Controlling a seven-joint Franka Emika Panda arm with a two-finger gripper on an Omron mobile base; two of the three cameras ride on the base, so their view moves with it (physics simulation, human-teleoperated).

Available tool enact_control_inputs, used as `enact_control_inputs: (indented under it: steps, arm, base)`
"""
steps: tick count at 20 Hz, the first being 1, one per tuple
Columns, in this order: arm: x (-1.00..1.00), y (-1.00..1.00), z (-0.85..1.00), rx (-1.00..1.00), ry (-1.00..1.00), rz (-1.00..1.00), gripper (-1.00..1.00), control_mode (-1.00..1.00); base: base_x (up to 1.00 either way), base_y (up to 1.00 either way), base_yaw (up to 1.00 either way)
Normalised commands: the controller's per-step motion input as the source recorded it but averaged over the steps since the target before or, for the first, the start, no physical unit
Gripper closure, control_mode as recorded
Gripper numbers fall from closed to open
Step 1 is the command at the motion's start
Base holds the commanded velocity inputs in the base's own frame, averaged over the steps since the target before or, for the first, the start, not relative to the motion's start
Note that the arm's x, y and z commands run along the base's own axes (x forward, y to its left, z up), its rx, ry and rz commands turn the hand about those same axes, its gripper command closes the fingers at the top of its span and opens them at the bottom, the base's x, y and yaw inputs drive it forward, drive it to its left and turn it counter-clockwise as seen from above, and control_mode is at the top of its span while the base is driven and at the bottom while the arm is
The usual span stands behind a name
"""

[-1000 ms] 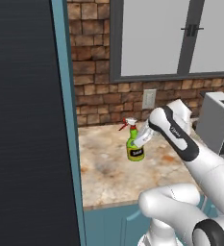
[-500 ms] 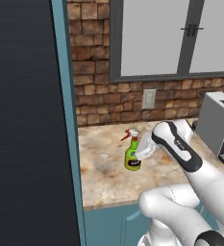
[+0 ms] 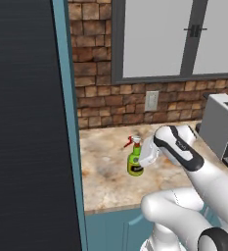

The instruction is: Move the cutting board and knife to the sink. Then move spray from the cabinet to the counter.

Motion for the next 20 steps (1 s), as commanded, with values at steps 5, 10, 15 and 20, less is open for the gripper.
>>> enact_control_inputs:
  steps: [5, 10, 15, 20]
  arm:
    - [0.00, 0.01, -0.12, 0.00, 0.00, 0.02, 1.00, -1.00]
    - [0.10, 0.00, -0.17, -0.01, 0.00, 0.00, 1.00, -1.00]
    - [0.35, 0.00, -0.42, -0.03, 0.00, -0.01, 1.00, -1.00]
    - [0.27, 0.00, -0.31, -0.03, 0.00, -0.03, 1.00, -1.00]
  base:
    - [0.00, 0.00, 0.00]
    - [0.00, 0.00, 0.00]
    - [0.00, 0.00, 0.00]
    - [0.00, 0.00, 0.00]
